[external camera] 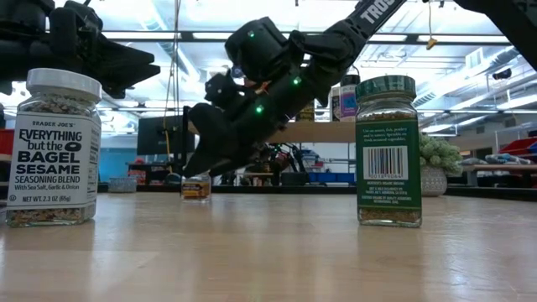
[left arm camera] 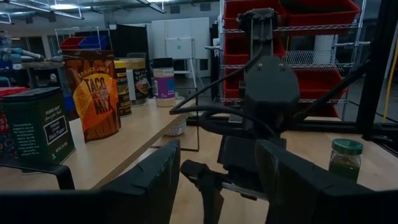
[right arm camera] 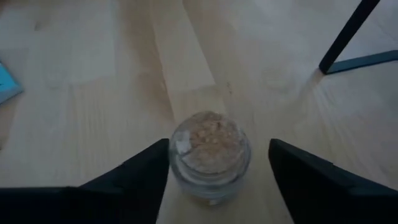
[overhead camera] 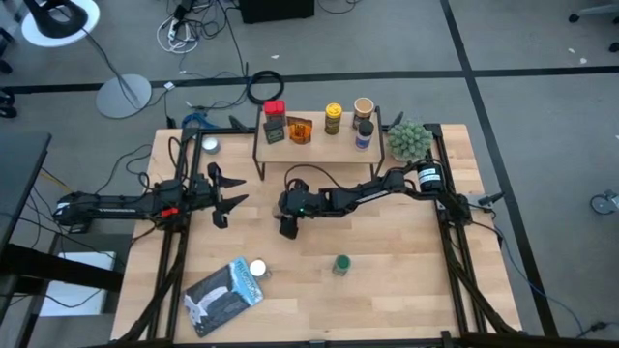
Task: Shelf spices
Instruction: Put the brown seasoning on the shelf, then adjust the orange seasoning bag, then put the white seasoning bottle on the shelf
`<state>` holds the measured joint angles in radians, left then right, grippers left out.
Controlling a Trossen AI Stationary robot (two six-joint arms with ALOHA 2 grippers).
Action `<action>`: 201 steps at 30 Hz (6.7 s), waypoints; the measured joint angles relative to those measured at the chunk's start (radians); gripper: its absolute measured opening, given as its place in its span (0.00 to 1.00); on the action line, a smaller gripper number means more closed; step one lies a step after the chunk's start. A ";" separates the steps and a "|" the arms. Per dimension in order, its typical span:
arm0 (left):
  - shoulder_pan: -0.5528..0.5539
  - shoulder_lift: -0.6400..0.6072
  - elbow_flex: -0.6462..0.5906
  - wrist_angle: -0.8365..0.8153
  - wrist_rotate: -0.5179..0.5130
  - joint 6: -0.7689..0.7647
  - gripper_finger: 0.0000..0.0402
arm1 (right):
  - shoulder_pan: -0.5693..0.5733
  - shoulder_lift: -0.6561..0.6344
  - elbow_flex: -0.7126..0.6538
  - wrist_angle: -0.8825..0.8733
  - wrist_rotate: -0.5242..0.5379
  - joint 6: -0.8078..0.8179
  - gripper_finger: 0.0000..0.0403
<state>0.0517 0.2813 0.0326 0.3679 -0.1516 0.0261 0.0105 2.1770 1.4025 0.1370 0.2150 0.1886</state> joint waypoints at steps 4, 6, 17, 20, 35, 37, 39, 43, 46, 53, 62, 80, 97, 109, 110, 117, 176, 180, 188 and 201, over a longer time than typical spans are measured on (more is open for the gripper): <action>0.000 0.000 0.000 0.000 0.000 0.000 0.53 | 0.000 0.000 0.000 0.002 0.000 -0.002 0.48; 0.000 0.000 0.000 0.000 0.000 0.000 0.53 | 0.000 0.000 0.000 0.004 0.000 -0.012 0.44; 0.000 0.000 0.000 0.000 0.002 0.000 0.53 | -0.001 -0.020 0.000 -0.007 -0.002 -0.034 0.46; 0.000 0.000 0.000 -0.001 0.004 0.000 0.53 | -0.001 -0.047 0.000 -0.008 -0.014 -0.035 0.45; 0.000 0.000 0.000 0.000 0.003 0.000 0.53 | -0.072 -0.236 0.000 -0.068 -0.028 -0.079 0.45; 0.000 0.000 0.000 0.000 0.003 0.000 0.53 | -0.095 -0.258 0.000 -0.074 -0.028 -0.082 0.45; 0.000 0.000 0.000 0.000 0.003 0.000 0.53 | -0.118 -0.275 0.006 -0.083 -0.035 -0.098 0.46; 0.000 0.000 0.000 0.000 -0.005 0.020 0.53 | -0.164 -0.264 0.113 -0.188 -0.049 -0.144 0.45; 0.000 0.000 0.000 0.000 -0.005 0.021 0.53 | -0.193 -0.230 0.227 -0.259 -0.052 -0.193 0.45; 0.000 0.000 0.000 -0.005 -0.004 0.022 0.53 | -0.253 -0.185 0.344 -0.408 -0.087 -0.227 0.46; 0.000 0.000 0.000 -0.003 -0.005 0.026 0.53 | -0.299 -0.183 0.309 -0.414 -0.093 -0.232 0.47; 0.000 0.000 0.000 0.000 -0.007 0.023 0.53 | -0.301 -0.182 0.309 -0.392 -0.131 -0.218 0.55; 0.000 0.000 0.000 0.000 -0.006 0.022 0.53 | -0.287 -0.209 0.311 -0.333 -0.130 -0.264 0.60; 0.000 0.000 0.000 -0.001 -0.006 0.022 0.53 | -0.206 -0.401 0.316 -0.526 -0.012 -0.297 0.35; 0.000 0.000 0.000 -0.001 -0.006 0.022 0.53 | -0.193 -0.413 0.316 -0.581 0.030 -0.306 0.28; 0.000 0.000 0.000 -0.001 -0.006 0.022 0.53 | -0.075 -0.393 0.316 -0.903 0.319 -0.359 0.04; 0.000 0.000 0.000 -0.001 -0.013 0.023 0.53 | -0.277 -0.184 0.314 -0.568 0.328 -0.574 0.00; 0.000 0.000 0.000 -0.001 -0.013 0.023 0.53 | -0.221 -0.209 0.314 -0.575 0.373 -0.574 0.00; 0.000 0.000 0.000 -0.004 -0.013 0.023 0.53 | -0.119 -0.351 0.314 -0.825 0.268 -0.343 0.00; 0.000 0.000 0.000 -0.004 -0.013 0.022 0.53 | 0.171 -0.774 -0.243 -0.720 0.376 0.067 0.00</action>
<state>0.0513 0.2813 0.0326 0.3640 -0.1650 0.0485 0.1818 1.4032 1.1590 -0.5832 0.5908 0.2554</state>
